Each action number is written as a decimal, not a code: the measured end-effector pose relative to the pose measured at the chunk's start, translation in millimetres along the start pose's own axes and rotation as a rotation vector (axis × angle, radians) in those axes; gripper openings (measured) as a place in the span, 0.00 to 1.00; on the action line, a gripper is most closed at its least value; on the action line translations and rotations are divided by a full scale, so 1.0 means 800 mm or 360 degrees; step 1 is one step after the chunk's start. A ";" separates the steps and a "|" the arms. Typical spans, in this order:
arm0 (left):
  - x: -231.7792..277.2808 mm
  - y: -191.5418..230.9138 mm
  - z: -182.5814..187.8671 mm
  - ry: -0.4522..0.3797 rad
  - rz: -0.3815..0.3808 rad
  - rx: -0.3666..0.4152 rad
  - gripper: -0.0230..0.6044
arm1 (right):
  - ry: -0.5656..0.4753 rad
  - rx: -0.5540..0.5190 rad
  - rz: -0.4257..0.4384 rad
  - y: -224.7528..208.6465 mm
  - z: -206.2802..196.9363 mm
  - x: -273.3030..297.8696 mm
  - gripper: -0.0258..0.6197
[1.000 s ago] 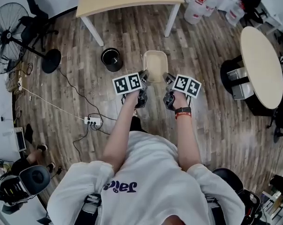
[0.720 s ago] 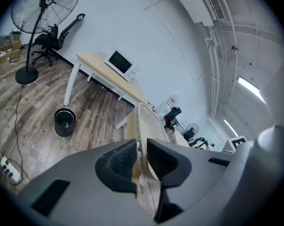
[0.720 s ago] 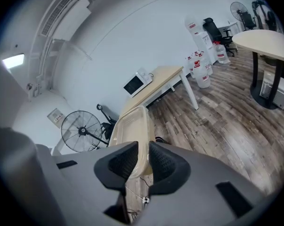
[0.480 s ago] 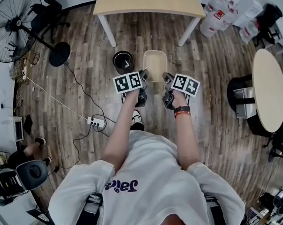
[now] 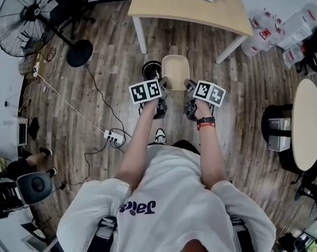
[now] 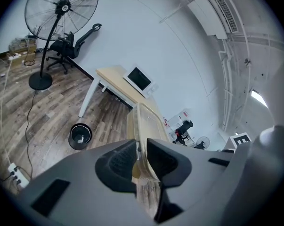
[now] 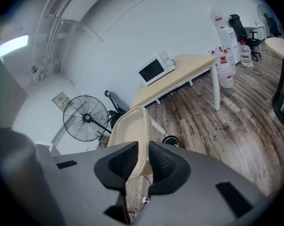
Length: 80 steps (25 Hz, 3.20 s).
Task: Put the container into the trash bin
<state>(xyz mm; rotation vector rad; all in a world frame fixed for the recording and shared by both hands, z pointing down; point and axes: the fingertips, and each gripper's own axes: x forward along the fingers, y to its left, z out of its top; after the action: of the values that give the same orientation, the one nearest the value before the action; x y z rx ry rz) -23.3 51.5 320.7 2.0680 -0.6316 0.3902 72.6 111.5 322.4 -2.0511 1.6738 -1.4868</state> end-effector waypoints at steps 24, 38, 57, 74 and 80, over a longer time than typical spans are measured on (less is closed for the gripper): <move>0.113 0.156 0.136 -0.0115 0.0294 -0.0290 0.17 | 0.0421 -0.0145 0.0130 0.026 0.086 0.253 0.17; 0.221 0.239 0.152 -0.0062 0.0430 -0.0489 0.17 | 0.0640 -0.0083 0.0121 -0.029 0.110 0.382 0.16; 0.327 0.378 0.103 0.0041 0.0414 -0.0546 0.17 | 0.0733 -0.0047 0.0064 -0.115 0.048 0.523 0.15; 0.410 0.536 0.052 0.0071 0.0541 -0.0686 0.16 | 0.0919 -0.0112 0.0042 -0.184 -0.031 0.679 0.15; 0.439 0.577 0.018 0.0119 0.0557 -0.0717 0.16 | 0.0972 -0.0093 0.0008 -0.221 -0.064 0.715 0.15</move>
<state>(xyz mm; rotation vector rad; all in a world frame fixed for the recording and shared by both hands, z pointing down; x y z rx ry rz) 0.4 -270.7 802.6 1.5103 -0.9451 0.4727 110.0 -250.2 801.2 -1.7071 1.9137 -2.2468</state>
